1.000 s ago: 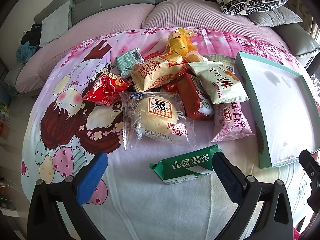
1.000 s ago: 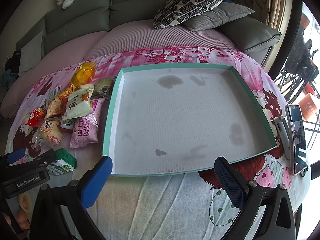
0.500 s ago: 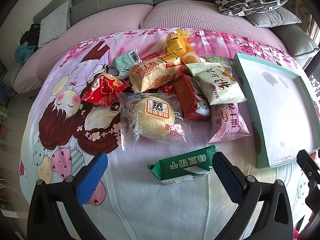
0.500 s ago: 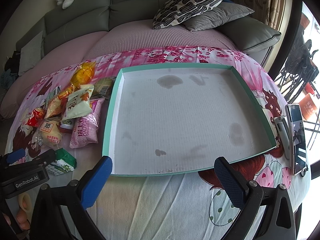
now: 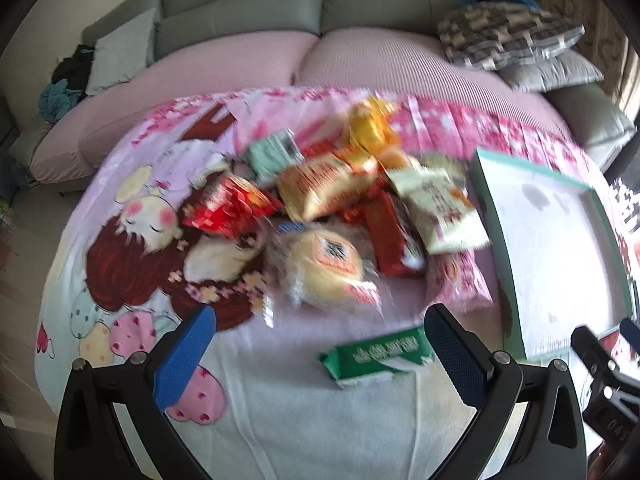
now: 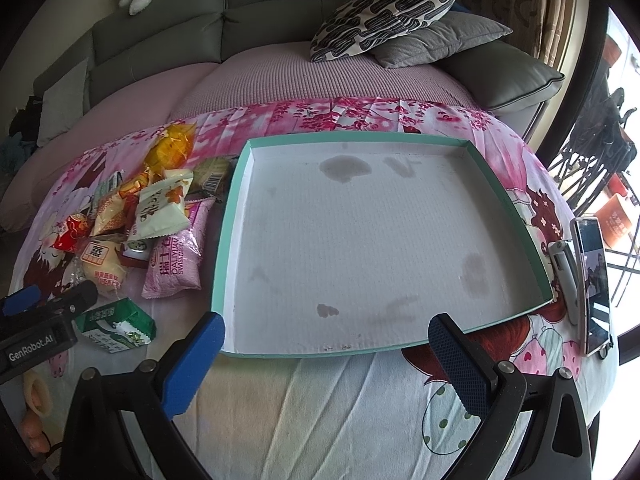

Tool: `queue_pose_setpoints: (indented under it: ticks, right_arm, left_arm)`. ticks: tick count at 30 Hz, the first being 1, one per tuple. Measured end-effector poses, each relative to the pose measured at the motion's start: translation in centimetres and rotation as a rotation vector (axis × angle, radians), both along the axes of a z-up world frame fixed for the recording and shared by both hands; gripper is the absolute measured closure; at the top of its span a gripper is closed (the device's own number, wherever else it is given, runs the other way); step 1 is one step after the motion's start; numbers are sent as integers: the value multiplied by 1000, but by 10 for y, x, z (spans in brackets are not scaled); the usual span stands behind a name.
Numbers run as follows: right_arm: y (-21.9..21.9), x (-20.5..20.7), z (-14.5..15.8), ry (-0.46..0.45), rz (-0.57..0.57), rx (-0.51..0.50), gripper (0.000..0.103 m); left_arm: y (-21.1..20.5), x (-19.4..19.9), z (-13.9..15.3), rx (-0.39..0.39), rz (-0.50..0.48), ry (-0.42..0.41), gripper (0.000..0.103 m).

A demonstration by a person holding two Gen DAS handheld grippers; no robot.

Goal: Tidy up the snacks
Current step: 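Grasp the green-white biscuit pack with the right tool while the left tool grasps the clear-wrapped bun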

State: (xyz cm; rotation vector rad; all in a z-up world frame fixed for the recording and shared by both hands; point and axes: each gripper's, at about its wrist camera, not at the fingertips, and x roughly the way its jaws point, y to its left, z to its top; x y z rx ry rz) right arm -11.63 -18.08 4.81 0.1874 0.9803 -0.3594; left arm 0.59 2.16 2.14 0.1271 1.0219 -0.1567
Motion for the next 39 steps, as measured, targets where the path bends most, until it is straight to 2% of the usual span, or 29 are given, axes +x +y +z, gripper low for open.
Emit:
queue_pose_setpoints:
  ticks: [7,14,20,24,32,37,39]
  right_arm:
    - [37,16,1,-10,85,10,0]
    - [99,39,-15,11,237,37,0]
    - [137,47,-31,38,341,31,0]
    - [146,51,-37,53,372,38,0]
    - [159,63,-49,79,395,9,0]
    - [153,67,-50,48,374,49,13]
    - [154,70,-52,40,375,67,13]
  left_arm:
    - [30,10,2,-30,79,2,0]
    - [50,18,-18,-18,138,109,0]
    - [64,25,-32,-38,168,180,0]
    - [72,29,-37,-61,186,209,0]
    - [76,30,-36,-91,185,209,0]
    - [73,31,-32,-116,177,204,0]
    - [71,34,-32,-129,174,203,0]
